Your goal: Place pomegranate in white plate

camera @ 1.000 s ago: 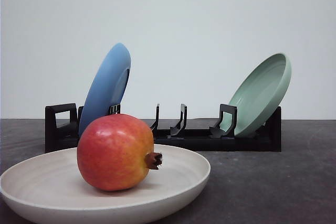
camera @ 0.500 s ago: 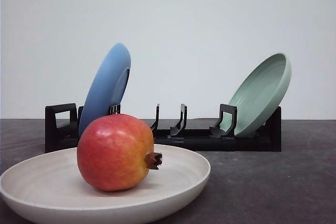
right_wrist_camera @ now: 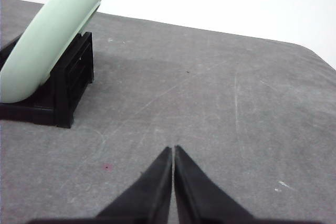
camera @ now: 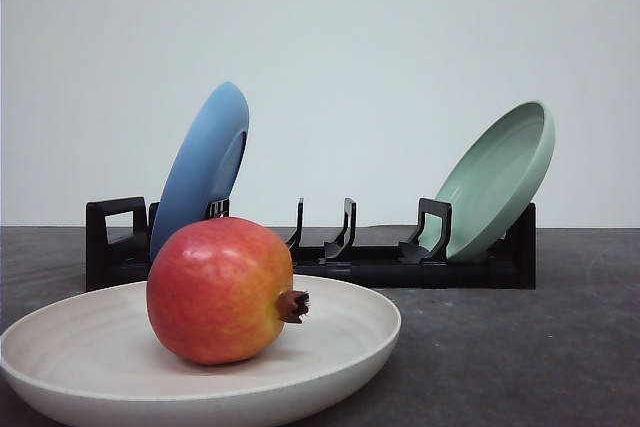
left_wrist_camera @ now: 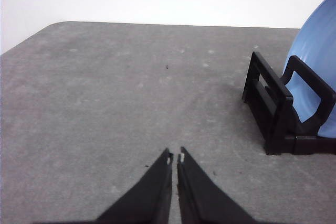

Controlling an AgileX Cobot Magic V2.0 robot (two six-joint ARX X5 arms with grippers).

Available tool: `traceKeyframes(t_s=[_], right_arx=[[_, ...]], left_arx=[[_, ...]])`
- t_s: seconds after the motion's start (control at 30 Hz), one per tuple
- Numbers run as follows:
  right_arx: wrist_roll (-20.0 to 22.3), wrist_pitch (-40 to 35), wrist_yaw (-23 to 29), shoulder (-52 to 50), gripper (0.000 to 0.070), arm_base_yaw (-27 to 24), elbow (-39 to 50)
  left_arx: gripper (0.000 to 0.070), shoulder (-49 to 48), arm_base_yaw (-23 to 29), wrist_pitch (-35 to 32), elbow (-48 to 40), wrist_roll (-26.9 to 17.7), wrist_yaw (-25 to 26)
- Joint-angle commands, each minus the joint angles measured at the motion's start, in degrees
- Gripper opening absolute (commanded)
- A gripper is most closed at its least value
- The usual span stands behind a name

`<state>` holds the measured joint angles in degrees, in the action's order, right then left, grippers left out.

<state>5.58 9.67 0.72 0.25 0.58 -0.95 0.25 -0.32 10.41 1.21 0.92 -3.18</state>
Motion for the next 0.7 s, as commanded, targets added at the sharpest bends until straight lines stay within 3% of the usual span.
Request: traceKeyframes(t_s=[0.0, 0.67], right_arx=[[-0.6, -0.7, 0.2, 0.0, 0.0, -0.1, 0.3], [-0.6, -0.7, 0.2, 0.0, 0.0, -0.1, 0.3]], left_arx=[[0.0, -0.1, 0.0, 0.3, -0.5, 0.2, -0.2], [0.0, -0.1, 0.0, 0.3, -0.5, 0.2, -0.2]])
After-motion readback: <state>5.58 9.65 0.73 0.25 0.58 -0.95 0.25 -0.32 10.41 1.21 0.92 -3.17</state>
